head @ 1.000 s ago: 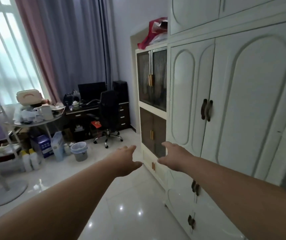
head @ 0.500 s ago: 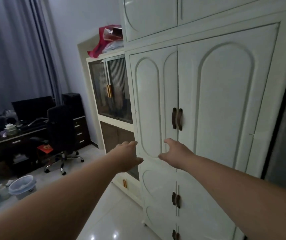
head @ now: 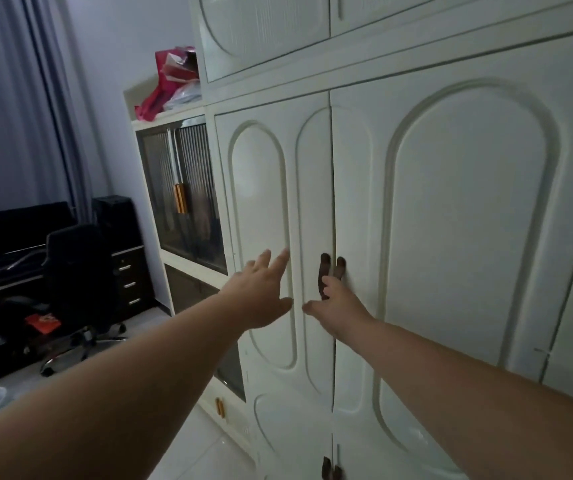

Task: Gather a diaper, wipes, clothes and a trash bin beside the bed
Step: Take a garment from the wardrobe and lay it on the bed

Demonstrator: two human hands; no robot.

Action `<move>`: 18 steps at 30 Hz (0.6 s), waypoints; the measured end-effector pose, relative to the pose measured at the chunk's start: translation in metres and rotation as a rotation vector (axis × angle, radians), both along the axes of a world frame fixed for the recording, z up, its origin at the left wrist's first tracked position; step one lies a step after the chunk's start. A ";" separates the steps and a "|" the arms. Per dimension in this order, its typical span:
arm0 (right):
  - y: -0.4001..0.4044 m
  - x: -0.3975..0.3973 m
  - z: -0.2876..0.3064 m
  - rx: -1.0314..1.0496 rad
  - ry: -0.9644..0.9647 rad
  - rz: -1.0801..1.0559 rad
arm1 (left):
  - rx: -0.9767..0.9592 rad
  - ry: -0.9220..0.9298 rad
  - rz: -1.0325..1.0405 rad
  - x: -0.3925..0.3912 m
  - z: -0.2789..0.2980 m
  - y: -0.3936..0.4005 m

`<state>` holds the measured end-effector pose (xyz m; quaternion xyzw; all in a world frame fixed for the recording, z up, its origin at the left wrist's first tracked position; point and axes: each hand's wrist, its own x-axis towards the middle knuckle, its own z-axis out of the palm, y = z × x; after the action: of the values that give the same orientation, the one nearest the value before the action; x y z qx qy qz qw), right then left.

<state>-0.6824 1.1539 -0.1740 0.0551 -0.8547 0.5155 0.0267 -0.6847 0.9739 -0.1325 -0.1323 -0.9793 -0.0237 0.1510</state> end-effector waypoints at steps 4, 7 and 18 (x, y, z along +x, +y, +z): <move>0.000 -0.028 -0.002 0.011 0.050 -0.026 | -0.123 0.168 -0.108 -0.038 0.016 0.018; -0.002 -0.038 -0.004 -0.030 0.038 -0.033 | -0.241 0.262 -0.212 -0.061 0.029 0.031; -0.021 -0.044 0.004 -0.206 -0.132 -0.135 | -0.405 0.405 -0.365 -0.093 0.048 0.032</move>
<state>-0.7262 1.1327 -0.1700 -0.0393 -0.7989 0.6000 0.0106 -0.7773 1.0056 -0.0841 -0.3349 -0.8743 0.1713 0.3066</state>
